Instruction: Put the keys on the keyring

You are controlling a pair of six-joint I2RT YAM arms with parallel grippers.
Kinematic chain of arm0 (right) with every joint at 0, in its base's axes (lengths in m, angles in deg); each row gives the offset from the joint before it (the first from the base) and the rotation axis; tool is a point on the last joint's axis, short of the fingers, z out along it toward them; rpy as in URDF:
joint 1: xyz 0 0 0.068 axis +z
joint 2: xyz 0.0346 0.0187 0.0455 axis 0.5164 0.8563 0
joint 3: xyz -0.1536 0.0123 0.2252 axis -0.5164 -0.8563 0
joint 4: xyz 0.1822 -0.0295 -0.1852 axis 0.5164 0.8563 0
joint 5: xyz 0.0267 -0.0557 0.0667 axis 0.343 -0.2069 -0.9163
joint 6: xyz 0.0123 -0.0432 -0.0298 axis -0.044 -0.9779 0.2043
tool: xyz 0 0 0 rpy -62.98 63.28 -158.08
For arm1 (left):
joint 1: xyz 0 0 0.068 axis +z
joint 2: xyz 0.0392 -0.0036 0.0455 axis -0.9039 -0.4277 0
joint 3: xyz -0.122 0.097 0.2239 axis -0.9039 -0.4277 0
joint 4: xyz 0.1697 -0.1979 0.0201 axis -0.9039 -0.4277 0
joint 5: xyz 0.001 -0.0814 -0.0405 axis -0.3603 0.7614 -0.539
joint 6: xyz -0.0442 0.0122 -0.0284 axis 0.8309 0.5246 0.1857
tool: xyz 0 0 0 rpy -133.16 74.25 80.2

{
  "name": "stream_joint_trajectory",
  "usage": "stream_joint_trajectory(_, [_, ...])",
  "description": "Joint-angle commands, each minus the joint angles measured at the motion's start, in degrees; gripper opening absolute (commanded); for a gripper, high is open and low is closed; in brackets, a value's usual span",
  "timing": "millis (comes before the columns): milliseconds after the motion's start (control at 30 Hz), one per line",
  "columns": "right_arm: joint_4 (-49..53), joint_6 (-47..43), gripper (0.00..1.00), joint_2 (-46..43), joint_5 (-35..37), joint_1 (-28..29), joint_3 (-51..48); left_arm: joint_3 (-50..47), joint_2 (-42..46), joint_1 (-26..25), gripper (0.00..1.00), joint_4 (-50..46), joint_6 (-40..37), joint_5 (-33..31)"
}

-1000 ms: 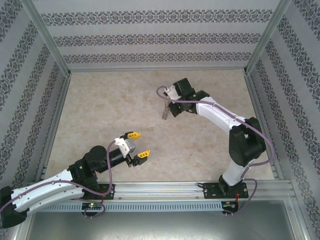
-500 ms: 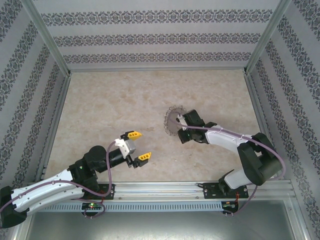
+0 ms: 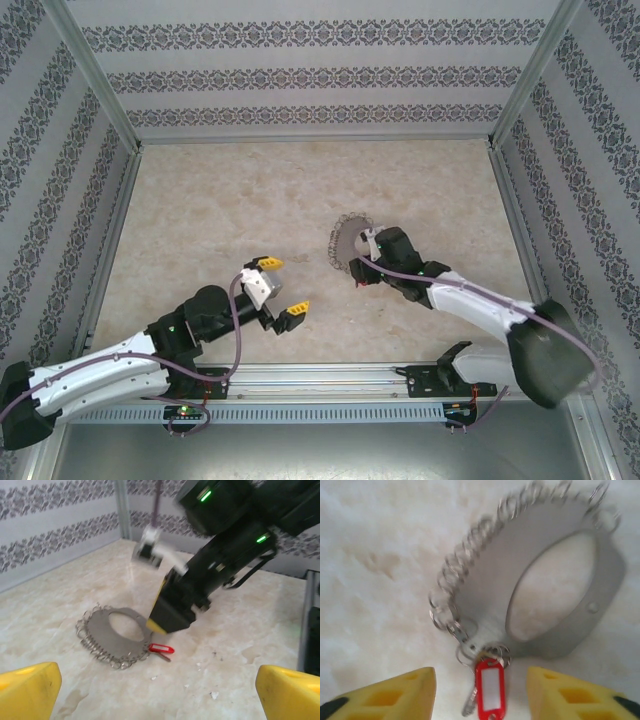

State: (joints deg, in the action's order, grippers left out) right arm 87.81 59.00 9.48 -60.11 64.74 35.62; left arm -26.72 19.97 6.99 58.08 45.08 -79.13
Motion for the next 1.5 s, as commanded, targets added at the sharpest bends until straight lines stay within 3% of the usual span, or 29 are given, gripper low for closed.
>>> stream_joint_trajectory(0, [3.77, -3.26, 0.72, -7.83, 6.39, 0.54, 0.25, 3.96, -6.35, 2.19, 1.0, -2.38, 5.26, -3.06])
stream_joint_trajectory(33, [4.39, -4.07, 0.81, -10.15, 7.17, 0.37, 0.25, 4.71, -8.75, 3.0, 1.0, -2.02, 6.22, -2.36])
stream_joint_trajectory(67, [4.78, -5.07, 0.97, -12.73, 8.1, 0.0, 0.22, 5.02, -10.9, 4.13, 1.0, -0.41, 7.2, -1.59])
stream_joint_trajectory(133, [5.26, -7.02, 0.98, -17.08, 9.38, -1.2, -0.09, 5.2, -13.88, 8.3, 1.0, 3.1, 9.49, 0.84])
stream_joint_trajectory(267, [3.17, -9.63, 0.98, -24.2, 10.08, -6.28, -1.43, 8.08, -18.47, 23.52, 1.0, 1.89, 16.22, 8.31])
stream_joint_trajectory(433, [-10.45, -10.73, 0.98, -26.43, 9.01, -17.24, -9.15, 10.22, -20.34, 35.35, 1.0, -1.55, 14.63, 3.61])
stream_joint_trajectory(600, [-21.58, -10.69, 0.98, -17.06, 1.96, -28.63, -12.52, 3.24, -16.79, 47.66, 1.0, 8.46, 16.74, 0.8])
stream_joint_trajectory(767, [-30.83, -15.17, 0.98, -8.27, 1.17, -29.2, -12.67, 4.36, -20.29, 51.57, 1.0, 7.17, 11.94, -5.28])
stream_joint_trajectory(967, [-44.75, -17.45, 0.98, 4.7, -1.02, -29.83, -12.24, 1.04, -29.62, 55.3, 1.0, 21.28, 8.27, -8.16])
stream_joint_trajectory(1100, [-45.27, -16.92, 0.98, 8.23, -0.9, -30.22, -11.12, 0.96, -37.99, 56.43, 1.0, 28.01, 4.35, -7.69])
stream_joint_trajectory(1400, [-55.42, -12.32, 0.98, 19.2, -0.88, -33.62, -10.96, -3.23, -53.18, 60.18, 1.0, 50.79, 3.4, 1.79])
stream_joint_trajectory(1433, [-54.58, -11.97, 0.98, 18.77, -0.99, -34.06, -11.02, -3.4, -53.6, 60.16, 1.0, 51.91, 3.02, 2.47])
stream_joint_trajectory(1467, [-53.78, -12.18, 0.98, 18.56, -0.74, -33.92, -10.75, -2.4, -52.05, 60.15, 1.0, 46.59, 3.34, 2.48])
